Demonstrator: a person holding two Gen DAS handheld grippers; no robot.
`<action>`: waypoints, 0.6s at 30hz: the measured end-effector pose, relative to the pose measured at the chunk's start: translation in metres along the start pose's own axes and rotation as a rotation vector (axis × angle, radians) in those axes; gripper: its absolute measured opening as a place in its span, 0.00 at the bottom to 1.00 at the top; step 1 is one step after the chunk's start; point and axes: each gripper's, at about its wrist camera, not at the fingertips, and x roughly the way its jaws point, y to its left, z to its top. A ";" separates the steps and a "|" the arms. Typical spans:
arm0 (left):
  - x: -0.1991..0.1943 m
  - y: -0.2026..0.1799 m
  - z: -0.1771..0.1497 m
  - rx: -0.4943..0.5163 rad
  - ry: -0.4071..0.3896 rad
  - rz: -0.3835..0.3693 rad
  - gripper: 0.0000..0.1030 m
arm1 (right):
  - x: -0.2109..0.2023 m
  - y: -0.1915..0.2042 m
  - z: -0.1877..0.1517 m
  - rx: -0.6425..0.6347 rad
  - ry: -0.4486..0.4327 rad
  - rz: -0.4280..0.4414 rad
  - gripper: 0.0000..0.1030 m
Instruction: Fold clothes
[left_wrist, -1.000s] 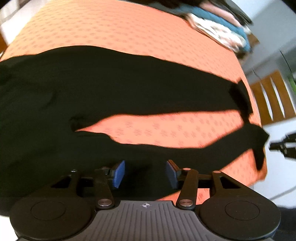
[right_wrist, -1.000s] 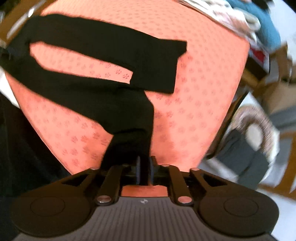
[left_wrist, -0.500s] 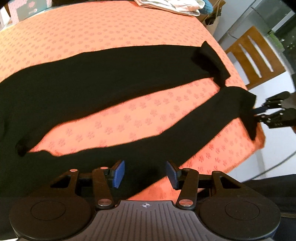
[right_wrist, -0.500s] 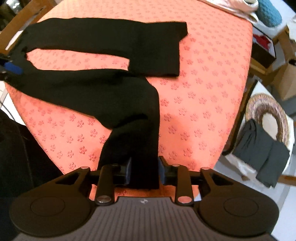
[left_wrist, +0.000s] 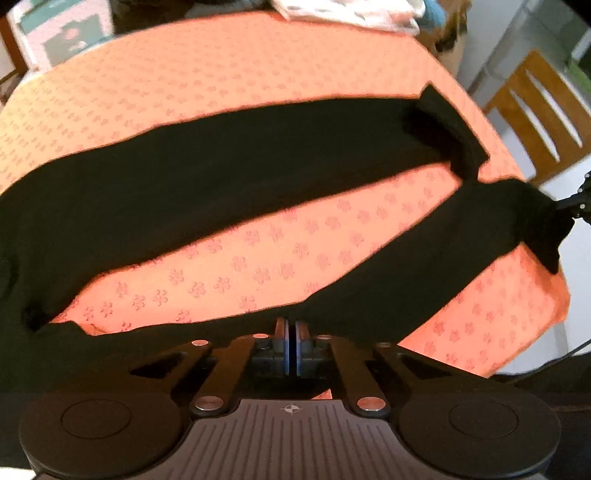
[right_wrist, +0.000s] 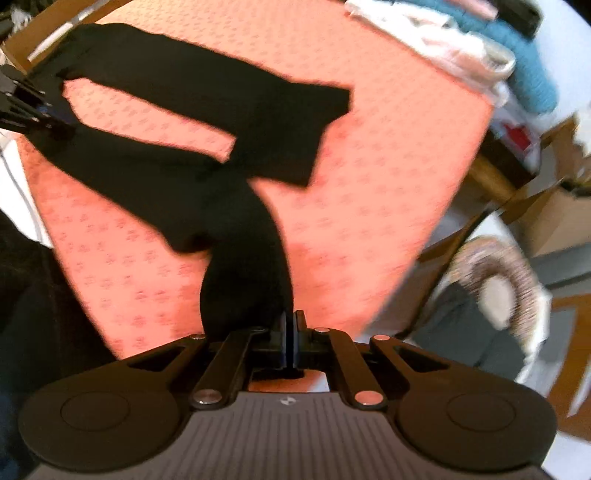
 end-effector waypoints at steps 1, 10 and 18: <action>-0.004 0.000 -0.001 -0.007 -0.013 0.002 0.05 | -0.006 -0.003 0.003 -0.021 -0.019 -0.035 0.03; -0.041 -0.005 -0.018 -0.021 -0.070 -0.011 0.05 | -0.056 -0.011 0.000 -0.225 -0.145 -0.194 0.03; -0.031 -0.013 -0.046 -0.088 -0.019 -0.024 0.05 | -0.035 0.019 -0.062 -0.285 -0.038 -0.095 0.03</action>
